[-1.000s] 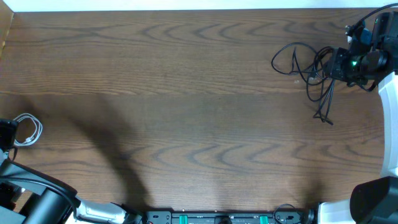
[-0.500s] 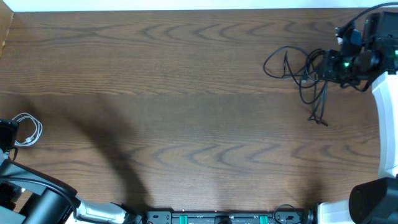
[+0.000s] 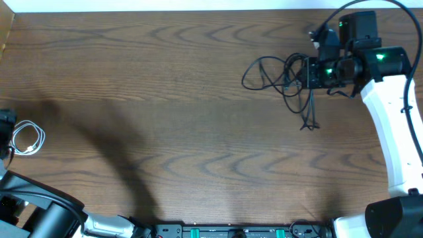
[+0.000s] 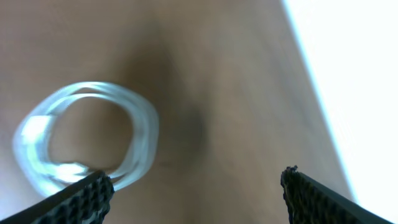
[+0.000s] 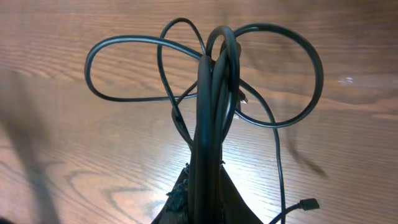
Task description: Untangle cables
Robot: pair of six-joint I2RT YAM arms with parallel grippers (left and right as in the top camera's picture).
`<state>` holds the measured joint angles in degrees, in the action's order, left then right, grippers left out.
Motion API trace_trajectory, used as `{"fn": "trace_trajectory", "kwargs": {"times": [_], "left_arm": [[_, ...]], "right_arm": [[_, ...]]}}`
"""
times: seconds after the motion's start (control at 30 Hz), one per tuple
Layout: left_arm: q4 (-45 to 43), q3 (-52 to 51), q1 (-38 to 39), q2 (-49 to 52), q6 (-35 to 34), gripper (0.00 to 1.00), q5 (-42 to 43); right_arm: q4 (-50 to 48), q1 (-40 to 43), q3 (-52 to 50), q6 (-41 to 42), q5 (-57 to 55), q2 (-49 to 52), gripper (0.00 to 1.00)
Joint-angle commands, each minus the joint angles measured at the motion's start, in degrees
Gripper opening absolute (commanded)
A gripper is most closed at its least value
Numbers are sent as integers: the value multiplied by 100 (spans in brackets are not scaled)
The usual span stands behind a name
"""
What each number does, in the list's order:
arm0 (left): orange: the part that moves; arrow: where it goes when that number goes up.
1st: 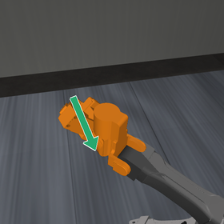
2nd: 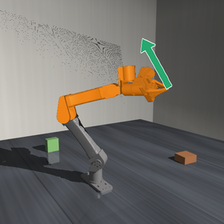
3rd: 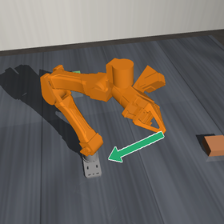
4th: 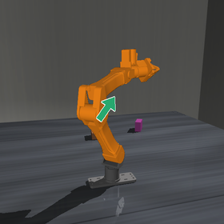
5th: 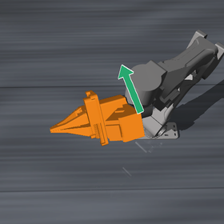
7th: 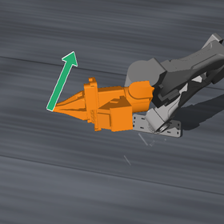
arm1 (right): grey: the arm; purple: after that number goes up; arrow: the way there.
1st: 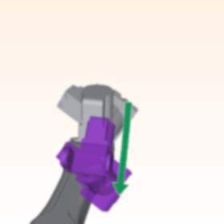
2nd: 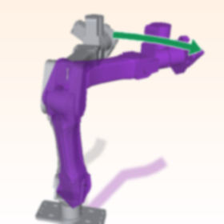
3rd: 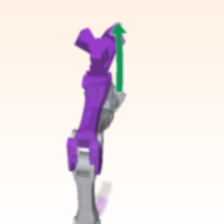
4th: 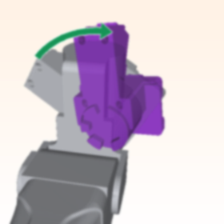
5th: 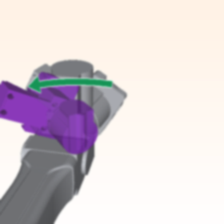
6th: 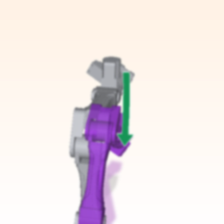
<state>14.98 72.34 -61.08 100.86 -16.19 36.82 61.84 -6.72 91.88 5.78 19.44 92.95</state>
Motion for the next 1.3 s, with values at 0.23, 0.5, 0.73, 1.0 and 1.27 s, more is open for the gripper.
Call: {"fn": "trace_trajectory", "kwargs": {"times": [0.23, 0.5, 0.73, 1.0, 1.27], "left_arm": [[-184, -11, -7, -138, 105, 84, 1672], [-101, -9, 33, -492, -22, 66, 1600], [-96, 7, 339, -1812, -219, 65, 533], [896, 7, 1027, -3200, -153, 65, 404], [2562, 4, 2330, -3423, 789, 65, 83]], "right_arm": [[-28, -90, 63, -70, 68, 2, 1], [-83, -90, 63, -70, 278, 2, 1], [-205, -201, 63, 44, 756, 2, 1], [-411, -833, 63, 278, 750, 2, 1], [-448, -962, 63, 490, 708, 2, 1]]}}
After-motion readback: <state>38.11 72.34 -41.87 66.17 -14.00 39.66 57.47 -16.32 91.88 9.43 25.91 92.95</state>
